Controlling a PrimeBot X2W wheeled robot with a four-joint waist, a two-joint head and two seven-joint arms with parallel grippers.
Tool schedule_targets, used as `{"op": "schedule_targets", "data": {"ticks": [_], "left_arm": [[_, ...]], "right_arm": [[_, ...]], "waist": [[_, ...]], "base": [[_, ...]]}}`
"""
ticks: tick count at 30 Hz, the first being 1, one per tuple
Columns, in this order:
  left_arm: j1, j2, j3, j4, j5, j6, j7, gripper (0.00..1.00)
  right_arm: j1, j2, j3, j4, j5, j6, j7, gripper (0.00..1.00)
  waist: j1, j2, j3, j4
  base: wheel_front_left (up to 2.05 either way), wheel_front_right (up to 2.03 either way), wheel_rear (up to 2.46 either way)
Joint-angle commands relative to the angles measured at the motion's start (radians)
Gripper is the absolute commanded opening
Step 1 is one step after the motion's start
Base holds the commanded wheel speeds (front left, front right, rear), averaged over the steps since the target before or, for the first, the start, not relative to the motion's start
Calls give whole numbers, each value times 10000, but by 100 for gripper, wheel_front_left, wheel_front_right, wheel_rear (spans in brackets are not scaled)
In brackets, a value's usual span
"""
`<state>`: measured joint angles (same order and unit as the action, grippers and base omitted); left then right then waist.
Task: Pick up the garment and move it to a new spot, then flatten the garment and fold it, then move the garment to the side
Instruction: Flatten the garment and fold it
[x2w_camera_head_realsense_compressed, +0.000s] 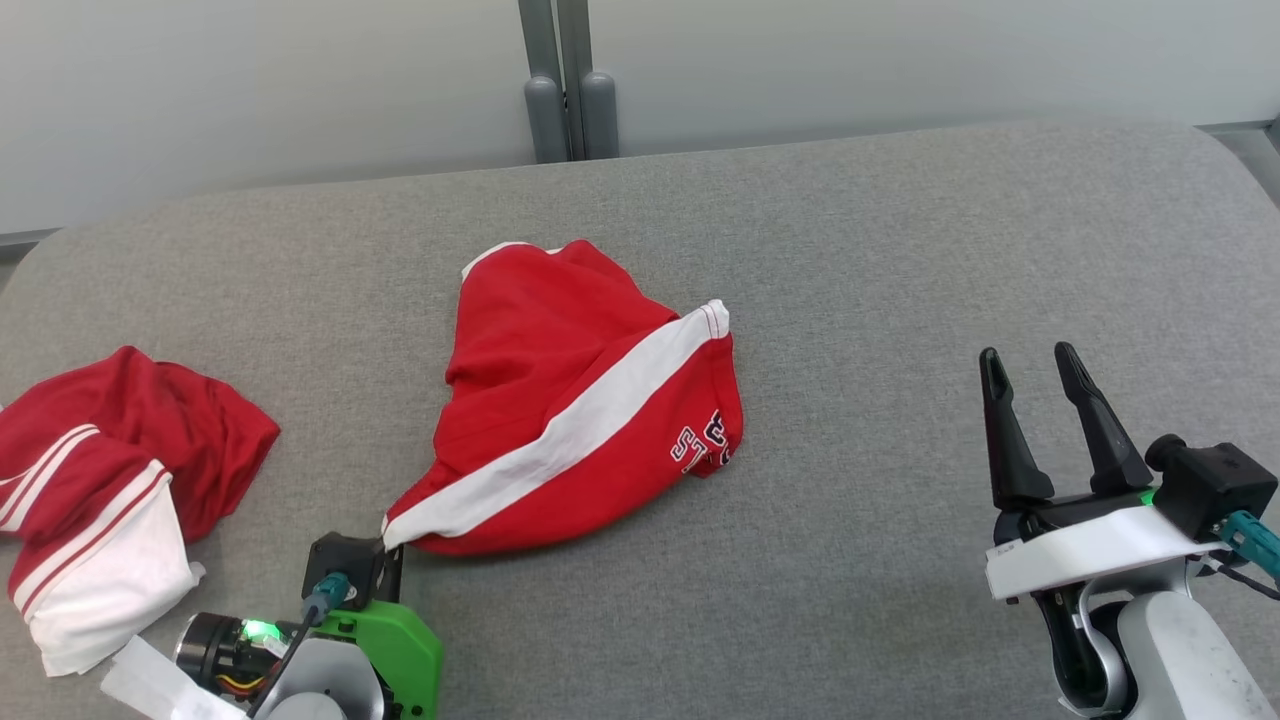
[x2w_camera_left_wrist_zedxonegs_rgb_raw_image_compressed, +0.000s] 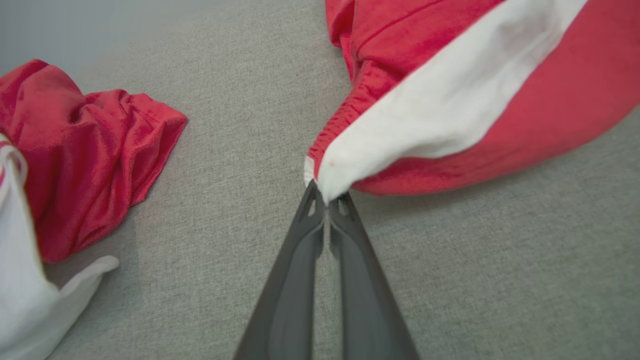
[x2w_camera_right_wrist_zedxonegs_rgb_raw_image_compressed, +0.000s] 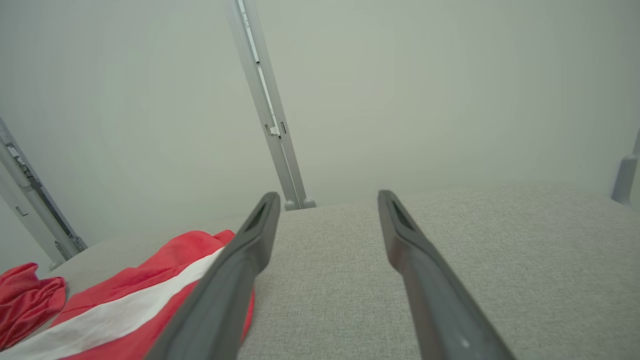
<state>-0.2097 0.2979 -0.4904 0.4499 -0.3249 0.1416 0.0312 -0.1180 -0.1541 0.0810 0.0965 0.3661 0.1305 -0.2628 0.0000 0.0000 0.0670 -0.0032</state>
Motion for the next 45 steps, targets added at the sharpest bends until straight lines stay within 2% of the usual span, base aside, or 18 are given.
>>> {"op": "schedule_targets", "data": {"ticks": [1, 5, 9, 15, 21, 30, 33, 35, 45], "left_arm": [[88, -44, 2, 107, -93, 23, -110, 100], [64, -251, 49, 384, -272, -56, -467, 100], [189, -384, 272, 266, -447, 113, -974, 100], [622, -235, 693, -740, -709, 452, -1658, 100], [1147, -459, 1315, -2099, -1153, 633, -2597, 100], [1420, -685, 1281, -2677, -1205, 502, -2864, 100], [1262, -740, 1213, -2684, -1188, 425, -2879, 100], [1131, -784, 1141, -2619, -1171, 359, -2864, 100], [638, -1045, 902, -2195, -1241, 159, -2868, 100]], "right_arm": [[95, -54, -17, 28, -5, 4, -24, 100], [153, -104, -38, 52, 11, 4, -24, 100], [259, -135, -29, 75, -6, 4, -24, 100], [296, -213, 43, 106, 13, 4, -24, 100], [392, -342, 194, 191, 136, 4, -24, 100], [-160, -772, 1030, 867, 627, 4, 21, 100], [-746, -1021, 1551, 1396, 1138, 4, 558, 100], [-1291, -1285, 2265, 1841, 1719, 6, 1544, 100], [-3754, -2251, 3193, 3337, 4551, 4, 4205, 100]], "waist": [[0, 0, -11, 87], [0, 0, -17, 203], [0, 0, -118, 335], [0, 0, -281, 399], [0, 0, -406, 474], [0, 0, -243, 994], [0, 0, -46, 1222], [0, 0, 103, 1436], [0, 0, 811, 2431]], "base": [[0, 0, 0], [0, 0, 0], [0, 0, 0], [0, 0, 0], [0, 0, 0], [0, 0, 0], [0, 0, 0], [0, 0, 0], [0, 0, 0]]}}
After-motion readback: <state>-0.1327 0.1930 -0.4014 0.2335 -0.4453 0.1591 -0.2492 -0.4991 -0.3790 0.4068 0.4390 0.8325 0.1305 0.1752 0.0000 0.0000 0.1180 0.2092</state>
